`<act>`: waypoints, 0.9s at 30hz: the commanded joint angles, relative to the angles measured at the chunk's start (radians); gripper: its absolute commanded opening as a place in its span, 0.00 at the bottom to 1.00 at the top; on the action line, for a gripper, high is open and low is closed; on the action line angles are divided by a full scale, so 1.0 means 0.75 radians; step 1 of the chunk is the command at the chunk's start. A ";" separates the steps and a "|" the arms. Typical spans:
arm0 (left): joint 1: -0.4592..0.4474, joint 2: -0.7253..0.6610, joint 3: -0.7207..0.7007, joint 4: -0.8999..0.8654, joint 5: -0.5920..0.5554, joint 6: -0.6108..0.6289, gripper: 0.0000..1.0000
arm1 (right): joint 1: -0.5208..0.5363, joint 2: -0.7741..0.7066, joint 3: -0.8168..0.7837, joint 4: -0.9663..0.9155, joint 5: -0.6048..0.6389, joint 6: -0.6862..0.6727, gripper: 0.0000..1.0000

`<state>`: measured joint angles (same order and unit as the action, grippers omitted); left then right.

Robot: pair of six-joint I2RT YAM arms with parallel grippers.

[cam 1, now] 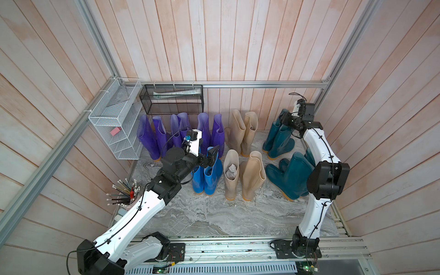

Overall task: Match and arrange rain boots in pairs
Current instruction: Move a pair of rain boots to the center of the board.

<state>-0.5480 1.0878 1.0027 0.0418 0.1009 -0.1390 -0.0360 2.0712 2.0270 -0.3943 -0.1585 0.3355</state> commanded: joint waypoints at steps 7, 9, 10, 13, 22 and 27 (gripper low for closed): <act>0.007 -0.021 -0.022 0.016 0.003 0.010 0.90 | 0.033 0.092 0.223 -0.161 -0.132 -0.291 0.00; 0.008 -0.018 -0.023 0.016 0.001 0.012 0.89 | 0.062 0.023 0.152 -0.119 -0.110 -0.394 0.00; 0.008 -0.018 -0.022 0.016 0.001 0.012 0.89 | 0.066 -0.017 0.110 -0.091 -0.125 -0.417 0.00; 0.009 -0.013 -0.021 0.016 0.008 0.010 0.90 | 0.057 -0.125 -0.016 0.006 -0.193 -0.453 0.00; 0.009 -0.017 -0.024 0.020 0.012 0.008 0.89 | -0.002 -0.234 -0.207 0.166 -0.339 -0.589 0.00; 0.009 -0.015 -0.022 0.018 0.014 0.005 0.90 | -0.006 -0.187 -0.174 0.180 -0.390 -0.513 0.00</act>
<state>-0.5480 1.0870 1.0019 0.0418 0.1009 -0.1390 -0.0307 1.9404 1.8637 -0.3893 -0.3973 -0.0689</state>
